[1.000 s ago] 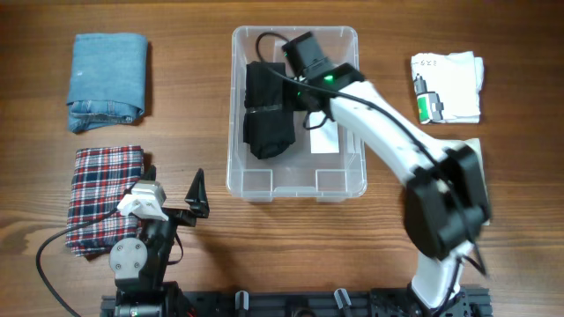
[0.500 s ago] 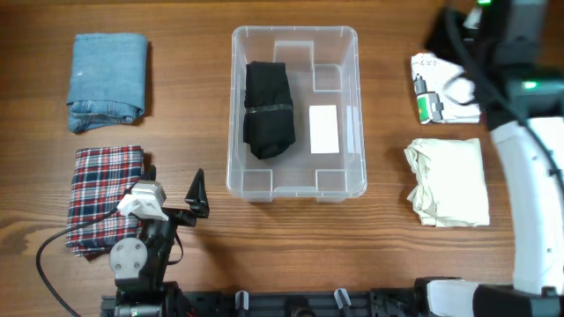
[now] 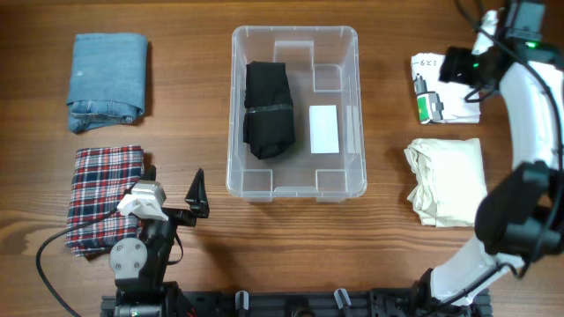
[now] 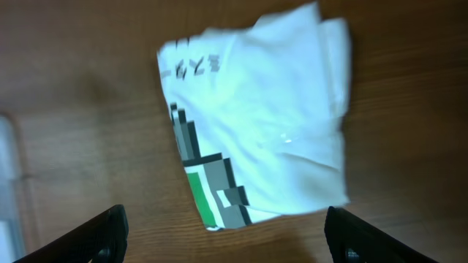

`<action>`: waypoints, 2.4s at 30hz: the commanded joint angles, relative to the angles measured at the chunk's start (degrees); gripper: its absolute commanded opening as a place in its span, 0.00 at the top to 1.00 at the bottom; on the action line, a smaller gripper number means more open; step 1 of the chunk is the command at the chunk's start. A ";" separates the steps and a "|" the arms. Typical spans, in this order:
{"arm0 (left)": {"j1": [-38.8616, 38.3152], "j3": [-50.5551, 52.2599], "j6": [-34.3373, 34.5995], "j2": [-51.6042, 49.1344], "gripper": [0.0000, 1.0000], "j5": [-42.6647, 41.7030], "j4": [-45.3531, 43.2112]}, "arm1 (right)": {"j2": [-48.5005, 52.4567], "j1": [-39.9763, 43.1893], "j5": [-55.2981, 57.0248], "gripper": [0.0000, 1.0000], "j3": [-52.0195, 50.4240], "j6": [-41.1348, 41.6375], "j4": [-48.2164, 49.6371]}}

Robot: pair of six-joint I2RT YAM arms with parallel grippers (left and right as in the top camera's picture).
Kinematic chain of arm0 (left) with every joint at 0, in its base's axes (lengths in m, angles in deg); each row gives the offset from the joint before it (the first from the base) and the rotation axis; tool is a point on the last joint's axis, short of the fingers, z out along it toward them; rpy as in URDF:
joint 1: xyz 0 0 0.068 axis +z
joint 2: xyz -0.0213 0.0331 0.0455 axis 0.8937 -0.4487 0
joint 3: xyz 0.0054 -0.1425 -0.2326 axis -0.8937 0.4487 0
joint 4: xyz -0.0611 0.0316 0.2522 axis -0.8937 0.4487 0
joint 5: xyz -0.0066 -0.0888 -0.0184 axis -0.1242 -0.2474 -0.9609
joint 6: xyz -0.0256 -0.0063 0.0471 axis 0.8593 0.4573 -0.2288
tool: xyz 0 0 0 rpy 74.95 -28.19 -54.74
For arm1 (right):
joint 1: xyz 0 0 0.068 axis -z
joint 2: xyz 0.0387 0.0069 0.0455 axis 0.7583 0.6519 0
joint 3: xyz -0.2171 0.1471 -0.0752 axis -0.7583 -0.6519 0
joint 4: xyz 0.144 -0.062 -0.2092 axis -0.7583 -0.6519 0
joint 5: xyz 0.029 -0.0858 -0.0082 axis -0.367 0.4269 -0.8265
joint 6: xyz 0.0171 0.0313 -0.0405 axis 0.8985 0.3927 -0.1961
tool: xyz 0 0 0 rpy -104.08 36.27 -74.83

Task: Pack container
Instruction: 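Move the right gripper to the white printed t-shirt, then grasp the white printed t-shirt with the right gripper and lift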

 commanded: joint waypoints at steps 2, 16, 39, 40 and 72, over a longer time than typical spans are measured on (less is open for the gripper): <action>0.37 0.26 -1.11 0.09 0.00 0.57 0.22 | 3.82 -4.85 8.94 0.13 -0.04 -2.23 0.26; 0.37 0.26 -1.11 0.09 0.00 0.57 0.22 | 11.17 -11.74 28.57 0.12 -0.04 -2.69 1.42; 0.37 0.26 -1.09 0.09 0.00 0.57 0.22 | 15.32 -11.89 25.81 0.09 -0.04 -13.70 4.81; 0.37 0.26 -1.11 0.09 0.00 0.57 0.22 | 15.39 -11.87 25.83 0.09 -0.04 -14.38 5.11; 0.37 0.26 -1.11 0.09 0.00 0.57 0.22 | 22.91 -8.31 30.36 0.15 -0.17 -20.46 10.86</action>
